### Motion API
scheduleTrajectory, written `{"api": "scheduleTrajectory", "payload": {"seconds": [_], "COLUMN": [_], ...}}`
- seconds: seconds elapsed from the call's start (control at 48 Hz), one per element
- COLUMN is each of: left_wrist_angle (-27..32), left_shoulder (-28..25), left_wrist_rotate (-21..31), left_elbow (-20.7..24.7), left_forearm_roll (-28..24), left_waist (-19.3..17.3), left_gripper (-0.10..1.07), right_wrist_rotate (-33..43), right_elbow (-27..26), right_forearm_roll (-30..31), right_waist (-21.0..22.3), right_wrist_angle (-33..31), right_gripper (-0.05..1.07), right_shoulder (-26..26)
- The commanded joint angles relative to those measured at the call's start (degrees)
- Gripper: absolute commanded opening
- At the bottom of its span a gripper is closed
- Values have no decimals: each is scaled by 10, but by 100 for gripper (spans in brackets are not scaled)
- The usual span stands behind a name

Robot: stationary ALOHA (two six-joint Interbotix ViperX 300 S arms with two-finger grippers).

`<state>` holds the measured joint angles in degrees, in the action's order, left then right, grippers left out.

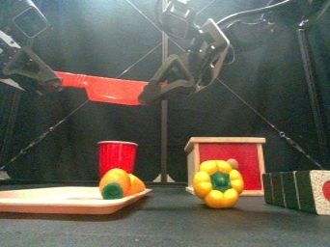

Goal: Put knife in cup

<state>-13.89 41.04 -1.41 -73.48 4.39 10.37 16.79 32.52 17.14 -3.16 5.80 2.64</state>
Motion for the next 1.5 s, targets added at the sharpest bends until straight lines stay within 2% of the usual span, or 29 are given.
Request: {"api": "scheduleTrajectory", "payload": {"seconds": [0.0, 0.146, 0.229, 0.708, 0.896, 1.104, 1.25, 1.479], "left_wrist_angle": [-4, -4, -4, -4, -4, 15, 83, 283], "left_shoulder": [0, 0, 0, 0, 0, 11, 22, 24], "left_wrist_rotate": [-1, -1, -1, 4, 2, 2, 3, 4], "left_elbow": [10, 9, 8, 6, 6, 18, 55, 167], "left_forearm_roll": [-1, -2, -1, 4, 25, 26, 29, 61], "left_waist": [-6, -21, -28, -33, -33, -33, -36, -83], "left_gripper": [28, 28, 28, 28, 28, 28, 28, 28], "right_wrist_rotate": [-1, -2, -2, -7, -6, -3, -2, -2], "right_elbow": [5, 20, 31, 111, 116, 119, 138, 163], "right_forearm_roll": [-10, -16, -16, 2, 11, 7, 4, -6], "right_waist": [5, 7, 6, 14, 25, 33, 33, 32], "right_wrist_angle": [4, 8, 17, 114, 144, 148, 149, 151], "right_gripper": [63, 87, 94, 94, 94, 94, 94, 94], "right_shoulder": [-26, -45, -59, -129, -130, -143, -167, -198]}}
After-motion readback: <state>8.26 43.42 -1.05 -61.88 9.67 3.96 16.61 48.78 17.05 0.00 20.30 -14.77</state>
